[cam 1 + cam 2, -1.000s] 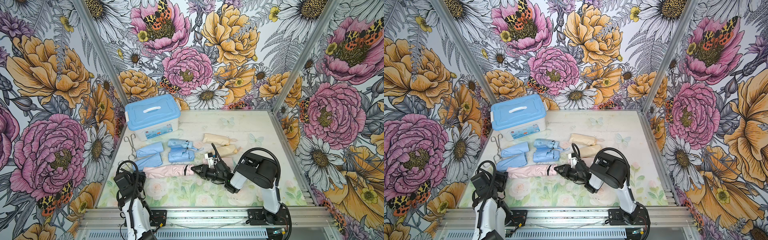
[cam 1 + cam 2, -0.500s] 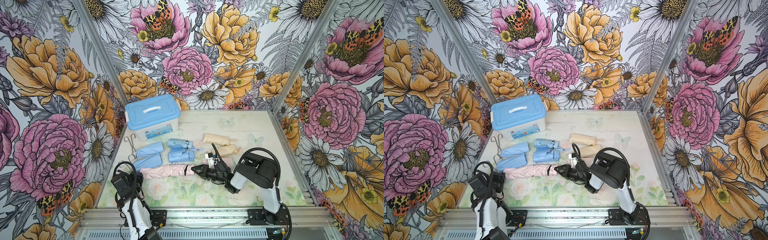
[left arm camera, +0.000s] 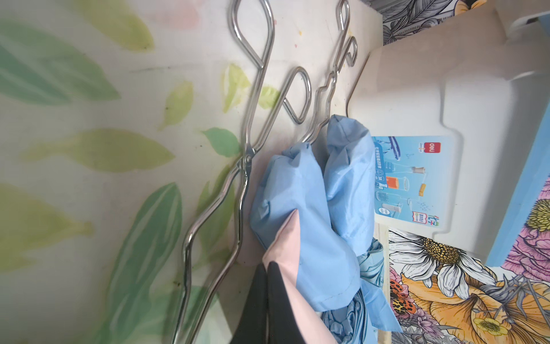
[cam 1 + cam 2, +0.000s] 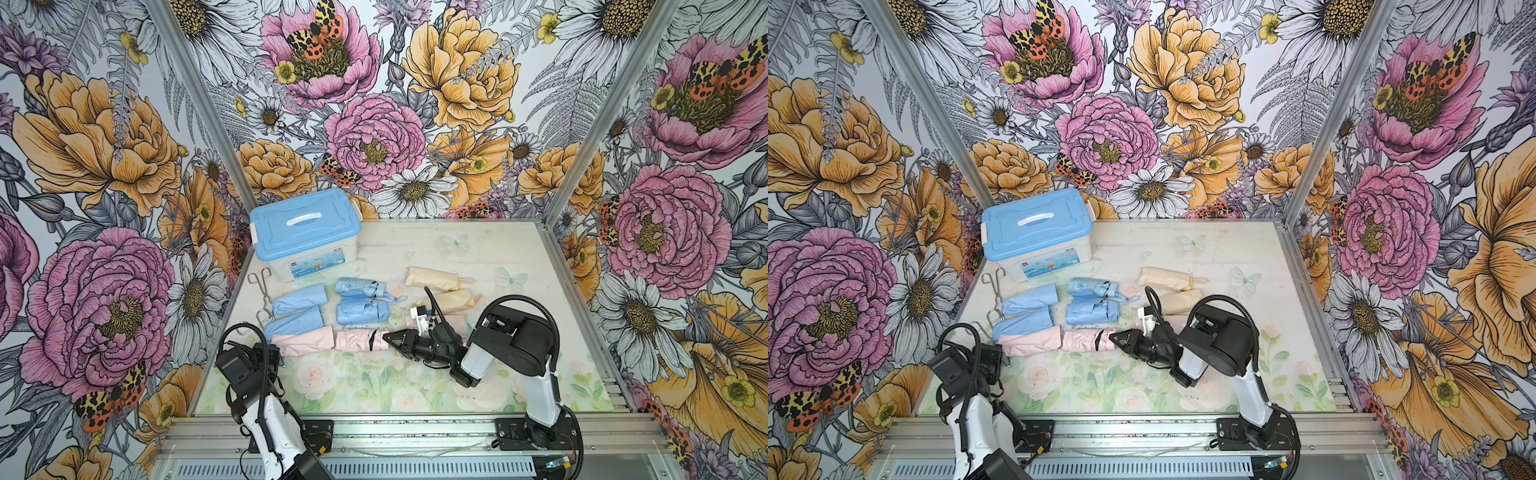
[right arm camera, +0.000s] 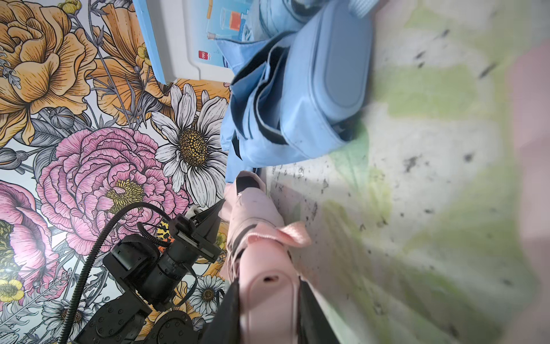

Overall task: Take umbrellas out of sleeves
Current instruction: Take out the umbrella from the umbrella sleeve, then place the umbrella sleeve at the center of the board.

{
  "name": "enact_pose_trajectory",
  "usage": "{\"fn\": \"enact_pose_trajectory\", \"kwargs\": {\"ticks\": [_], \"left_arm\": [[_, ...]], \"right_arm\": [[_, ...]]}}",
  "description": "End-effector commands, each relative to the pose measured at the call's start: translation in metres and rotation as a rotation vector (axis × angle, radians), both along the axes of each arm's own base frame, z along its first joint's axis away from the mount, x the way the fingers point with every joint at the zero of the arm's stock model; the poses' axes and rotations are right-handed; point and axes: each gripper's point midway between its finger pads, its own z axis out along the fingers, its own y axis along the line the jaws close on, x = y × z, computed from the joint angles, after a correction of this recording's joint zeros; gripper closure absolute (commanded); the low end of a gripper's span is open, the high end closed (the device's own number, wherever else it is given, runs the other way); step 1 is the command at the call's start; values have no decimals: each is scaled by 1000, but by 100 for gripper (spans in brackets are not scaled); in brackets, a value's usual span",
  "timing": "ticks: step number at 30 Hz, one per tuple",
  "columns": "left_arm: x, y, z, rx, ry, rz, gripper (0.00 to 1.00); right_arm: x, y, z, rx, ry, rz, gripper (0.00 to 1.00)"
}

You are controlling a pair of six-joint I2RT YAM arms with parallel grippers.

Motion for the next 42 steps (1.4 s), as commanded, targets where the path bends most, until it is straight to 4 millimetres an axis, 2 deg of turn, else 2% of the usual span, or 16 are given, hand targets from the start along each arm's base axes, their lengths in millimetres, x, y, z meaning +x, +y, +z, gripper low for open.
{"fn": "enact_pose_trajectory", "kwargs": {"ticks": [1,13,16,20,26,29,30,34,37,42], "left_arm": [[3,16,14,65,-23,32,100],[-4,27,15,83,16,76,100],[-7,31,18,94,21,100,96],[-8,32,21,101,6,117,81],[-7,32,24,98,1,119,40],[-6,34,28,95,-9,128,37],[-5,34,31,97,-15,129,32],[-6,39,38,118,-6,144,2],[-7,44,46,133,-2,163,1],[-6,48,63,170,-2,158,1]], "right_arm": [[5,-4,3,26,-27,-29,100],[6,-2,3,30,-27,-28,100],[6,-2,2,28,-24,-29,100],[6,-2,0,25,-18,-33,100],[6,0,-2,28,-8,-33,98],[6,3,-1,32,-6,-31,97],[5,4,-1,32,-5,-29,97],[6,6,-1,36,-3,-32,95],[7,7,-1,36,3,-34,94],[8,8,-2,32,9,-36,86]]}}
